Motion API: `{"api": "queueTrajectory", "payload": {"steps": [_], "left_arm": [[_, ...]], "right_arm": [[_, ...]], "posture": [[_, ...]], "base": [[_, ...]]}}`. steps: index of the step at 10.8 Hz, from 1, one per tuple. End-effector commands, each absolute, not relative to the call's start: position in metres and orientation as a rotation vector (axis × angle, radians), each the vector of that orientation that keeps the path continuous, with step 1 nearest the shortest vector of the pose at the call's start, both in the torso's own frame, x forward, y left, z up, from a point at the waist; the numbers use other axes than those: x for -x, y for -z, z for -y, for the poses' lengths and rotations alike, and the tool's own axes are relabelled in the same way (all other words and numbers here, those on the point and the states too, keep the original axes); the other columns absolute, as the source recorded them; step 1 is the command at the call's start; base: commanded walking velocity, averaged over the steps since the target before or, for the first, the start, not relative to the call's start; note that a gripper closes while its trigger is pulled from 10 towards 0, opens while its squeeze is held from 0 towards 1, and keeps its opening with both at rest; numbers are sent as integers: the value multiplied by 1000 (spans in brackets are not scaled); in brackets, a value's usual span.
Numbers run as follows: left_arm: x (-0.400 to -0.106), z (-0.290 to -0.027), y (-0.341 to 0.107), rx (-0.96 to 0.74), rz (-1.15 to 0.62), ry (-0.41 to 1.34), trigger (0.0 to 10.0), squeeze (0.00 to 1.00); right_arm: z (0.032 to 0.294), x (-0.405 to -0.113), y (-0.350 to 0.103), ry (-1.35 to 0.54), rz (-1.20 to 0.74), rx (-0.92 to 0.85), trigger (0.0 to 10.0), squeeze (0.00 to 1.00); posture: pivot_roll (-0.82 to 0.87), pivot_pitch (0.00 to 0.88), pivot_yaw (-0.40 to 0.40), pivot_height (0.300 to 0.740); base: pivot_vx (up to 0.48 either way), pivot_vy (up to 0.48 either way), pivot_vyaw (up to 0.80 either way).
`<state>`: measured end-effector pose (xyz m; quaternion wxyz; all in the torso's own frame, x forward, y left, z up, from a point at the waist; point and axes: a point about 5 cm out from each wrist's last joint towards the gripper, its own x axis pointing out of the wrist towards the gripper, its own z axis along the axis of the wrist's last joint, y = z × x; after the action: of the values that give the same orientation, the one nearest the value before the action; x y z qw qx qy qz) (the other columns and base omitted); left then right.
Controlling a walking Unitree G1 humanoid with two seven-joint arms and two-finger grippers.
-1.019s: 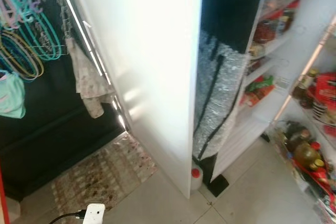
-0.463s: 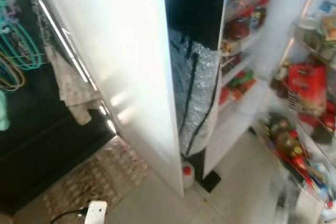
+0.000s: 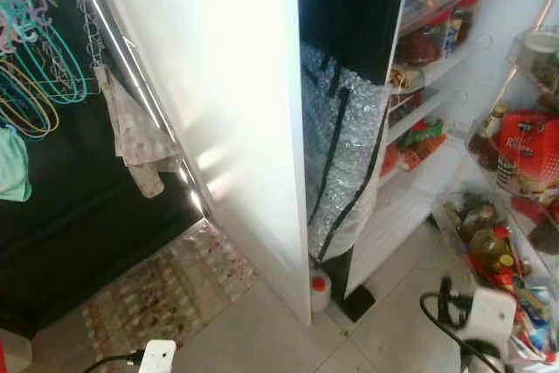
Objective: Restocking fridge
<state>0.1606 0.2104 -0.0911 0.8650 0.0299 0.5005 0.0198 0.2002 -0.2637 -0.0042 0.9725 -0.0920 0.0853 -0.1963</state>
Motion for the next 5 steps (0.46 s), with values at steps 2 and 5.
{"api": "queueTrajectory", "payload": {"steps": [2,5], "left_arm": [[-156,-216,92,-84,-1060,-56,10000,0],[-155,-215,92,-96,-1065,-42,10000,0]], "right_arm": [[273,-187,-13,665,-76,214,10000,0],[288,-168,-30,858,-37,251,10000,0]], "posture": [[-134,0,101,740],[-160,0,118,740]], "base": [[0,0,0],[0,0,0]]}}
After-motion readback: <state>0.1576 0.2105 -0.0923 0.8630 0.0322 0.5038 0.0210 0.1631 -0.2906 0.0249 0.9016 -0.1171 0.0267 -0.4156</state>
